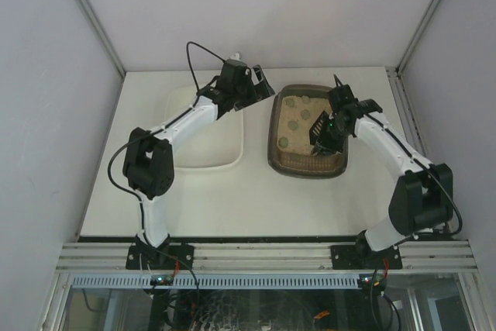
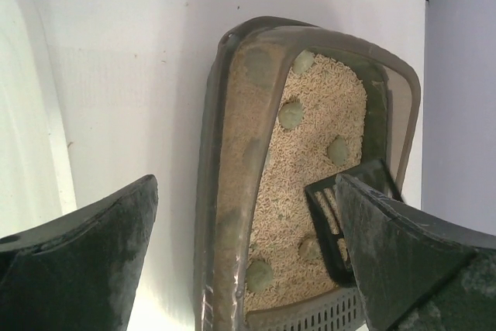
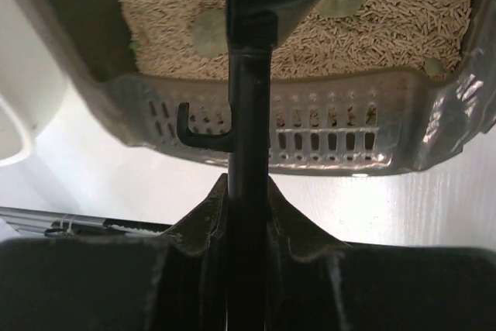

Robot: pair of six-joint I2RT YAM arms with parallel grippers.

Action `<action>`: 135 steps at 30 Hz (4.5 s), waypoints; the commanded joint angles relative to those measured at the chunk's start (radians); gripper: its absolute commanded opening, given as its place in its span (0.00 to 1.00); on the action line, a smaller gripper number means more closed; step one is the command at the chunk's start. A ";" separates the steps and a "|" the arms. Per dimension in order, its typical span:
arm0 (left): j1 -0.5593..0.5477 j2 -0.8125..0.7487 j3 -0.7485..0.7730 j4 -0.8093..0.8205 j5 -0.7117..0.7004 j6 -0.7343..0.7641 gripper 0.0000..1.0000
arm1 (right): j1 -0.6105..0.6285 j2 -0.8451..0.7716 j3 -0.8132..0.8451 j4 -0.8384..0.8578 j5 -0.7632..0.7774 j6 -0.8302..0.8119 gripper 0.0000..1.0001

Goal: Clean the litter box

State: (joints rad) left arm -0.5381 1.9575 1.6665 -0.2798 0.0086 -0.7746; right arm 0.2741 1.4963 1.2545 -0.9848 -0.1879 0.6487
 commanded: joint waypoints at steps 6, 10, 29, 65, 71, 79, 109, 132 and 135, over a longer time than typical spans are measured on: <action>-0.019 0.035 0.094 -0.036 -0.026 -0.066 1.00 | 0.007 0.152 0.093 0.009 -0.008 -0.063 0.00; -0.014 0.023 0.074 -0.035 -0.017 -0.048 1.00 | 0.007 0.196 0.116 0.055 -0.064 -0.062 0.00; 0.045 -0.047 -0.089 0.064 -0.004 0.006 1.00 | 0.001 0.318 0.129 0.278 -0.214 -0.058 0.00; 0.125 -0.335 -0.449 0.175 -0.027 0.218 0.99 | -0.224 -0.190 -0.835 1.601 -0.751 0.401 0.00; 0.125 -0.343 -0.475 0.179 -0.027 0.231 0.99 | -0.223 -0.149 -0.874 1.705 -0.779 0.470 0.00; 0.125 -0.335 -0.479 0.175 -0.028 0.235 0.98 | -0.260 -0.125 -0.922 1.873 -0.804 0.605 0.00; 0.482 -0.411 -0.147 -0.208 0.207 0.548 1.00 | 0.046 -0.208 -0.411 0.863 -0.439 0.119 0.00; 0.673 -0.535 -0.388 -0.190 0.030 0.570 1.00 | 0.710 0.616 0.938 -0.162 0.794 -0.261 0.00; 0.665 -0.529 -0.380 -0.191 0.103 0.565 1.00 | 0.696 0.551 0.905 -0.166 0.813 -0.226 0.00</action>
State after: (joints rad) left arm 0.1341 1.4631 1.2953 -0.5026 0.0406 -0.2317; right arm 1.0088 2.2093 2.1773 -1.1591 0.5198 0.4137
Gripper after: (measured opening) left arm 0.998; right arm 0.142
